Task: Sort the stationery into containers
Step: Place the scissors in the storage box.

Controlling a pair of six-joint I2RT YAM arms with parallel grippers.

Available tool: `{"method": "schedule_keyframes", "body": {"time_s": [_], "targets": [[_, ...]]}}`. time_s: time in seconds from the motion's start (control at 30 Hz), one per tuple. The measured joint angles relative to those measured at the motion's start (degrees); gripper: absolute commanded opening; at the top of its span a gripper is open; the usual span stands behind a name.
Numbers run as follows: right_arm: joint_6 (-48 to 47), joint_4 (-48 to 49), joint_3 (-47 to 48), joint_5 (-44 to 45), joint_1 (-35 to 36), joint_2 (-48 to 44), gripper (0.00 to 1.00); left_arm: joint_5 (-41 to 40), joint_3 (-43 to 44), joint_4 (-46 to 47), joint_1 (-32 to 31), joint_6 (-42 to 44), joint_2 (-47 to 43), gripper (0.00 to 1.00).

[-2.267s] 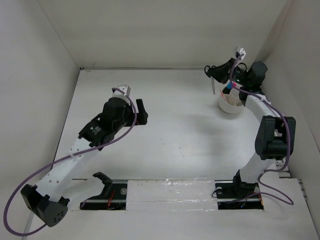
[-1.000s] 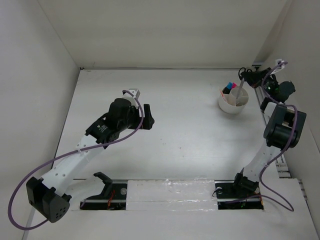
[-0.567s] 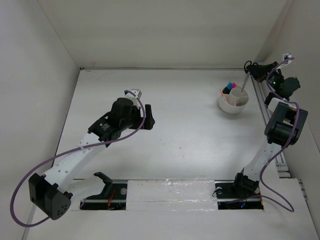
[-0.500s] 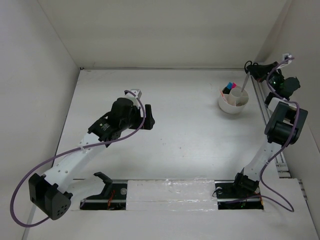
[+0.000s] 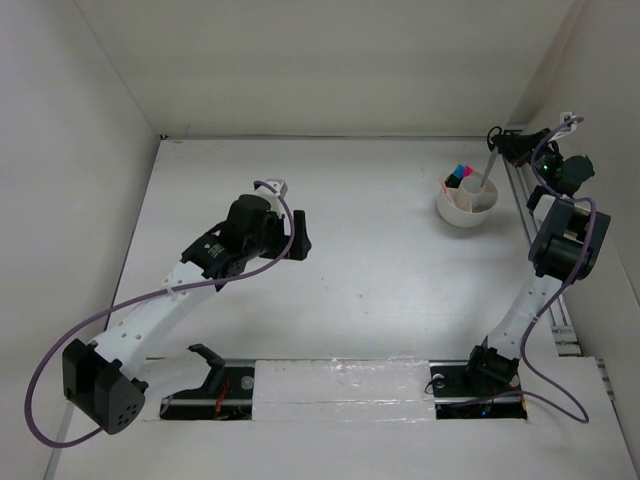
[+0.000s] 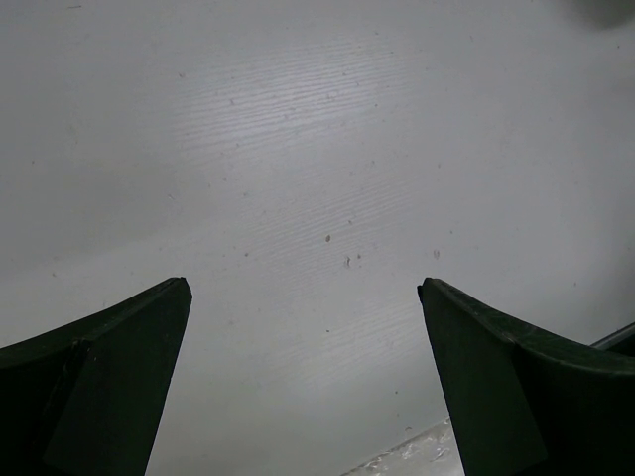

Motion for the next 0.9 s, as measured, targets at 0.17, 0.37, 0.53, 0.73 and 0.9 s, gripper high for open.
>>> {"method": "schedule_keyframes", "body": {"time_s": [0.17,0.37,0.53,0.73,0.9], "targets": [[0.2,0.0,0.2,0.0,0.3,0.4,0.00,0.3,0.0,0.0,0.0,0.0,0.6,1.00],[-0.2,0.1,-3.0,-0.4,1.2,0.4,0.00,0.9,0.0,0.0,0.0,0.1,0.6,1.00],[-0.2,0.0,-5.4,-1.6,1.6,0.4,0.02,1.4,0.0,0.0,0.0,0.1,0.5,1.00],[-1.5,0.0,-10.1,-1.7,1.5,-1.0,0.13,1.7,0.0,0.0,0.0,0.3,0.2,1.00],[-2.6,0.0,-13.4,-1.7,1.5,-2.8,0.23,2.0,0.0,0.0,0.0,0.5,-0.3,1.00]]}}
